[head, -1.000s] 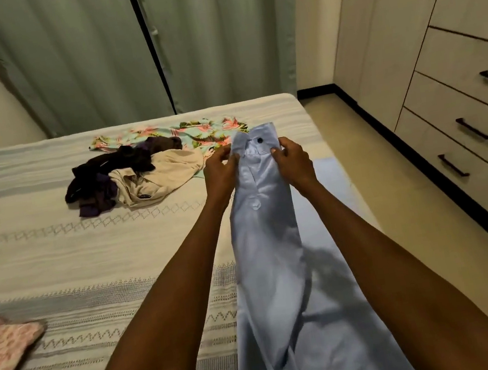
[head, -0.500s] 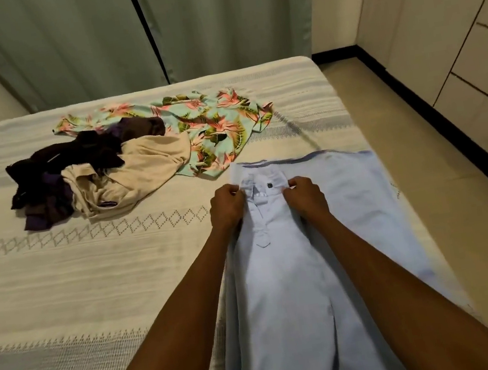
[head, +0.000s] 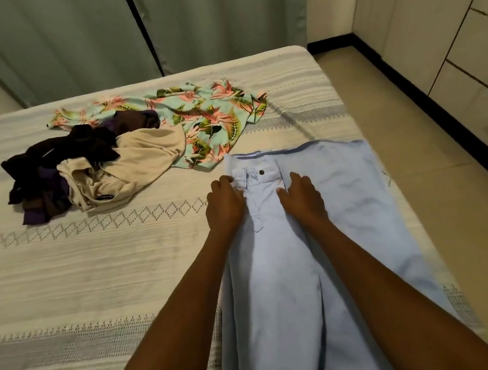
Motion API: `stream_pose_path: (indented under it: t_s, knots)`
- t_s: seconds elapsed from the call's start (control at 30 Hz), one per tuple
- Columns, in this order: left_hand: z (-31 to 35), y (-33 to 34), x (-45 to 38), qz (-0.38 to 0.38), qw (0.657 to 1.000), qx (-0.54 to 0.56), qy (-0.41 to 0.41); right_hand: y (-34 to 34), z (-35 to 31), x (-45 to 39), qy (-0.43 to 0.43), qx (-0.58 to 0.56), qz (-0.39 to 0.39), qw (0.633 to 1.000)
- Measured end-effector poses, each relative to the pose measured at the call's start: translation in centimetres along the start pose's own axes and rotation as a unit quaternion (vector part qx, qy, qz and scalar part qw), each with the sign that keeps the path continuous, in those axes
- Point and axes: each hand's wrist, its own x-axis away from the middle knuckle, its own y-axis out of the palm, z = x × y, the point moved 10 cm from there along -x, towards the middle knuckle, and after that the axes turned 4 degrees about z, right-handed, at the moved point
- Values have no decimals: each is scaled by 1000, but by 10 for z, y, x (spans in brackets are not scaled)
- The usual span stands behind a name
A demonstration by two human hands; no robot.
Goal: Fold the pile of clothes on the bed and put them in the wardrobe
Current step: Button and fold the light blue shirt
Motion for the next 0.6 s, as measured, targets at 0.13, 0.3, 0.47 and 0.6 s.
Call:
stream_pose_path:
  t_s: [0.13,0.3,0.47,0.6]
  knots:
    - [22,-9,63,-23,985,-88,143,-11,14,60,-19,23,-20,999]
    - [12,-14,174,-56,963,-110,239,-19,33,170,-68,50,-28,996]
    - [-25,-24,273,-146,962,-138,184,-24,55,268,-81,43,-35,995]
    - [-43,-39,335,-171,958,-151,173,-30,65,338,-114,70,-23,991]
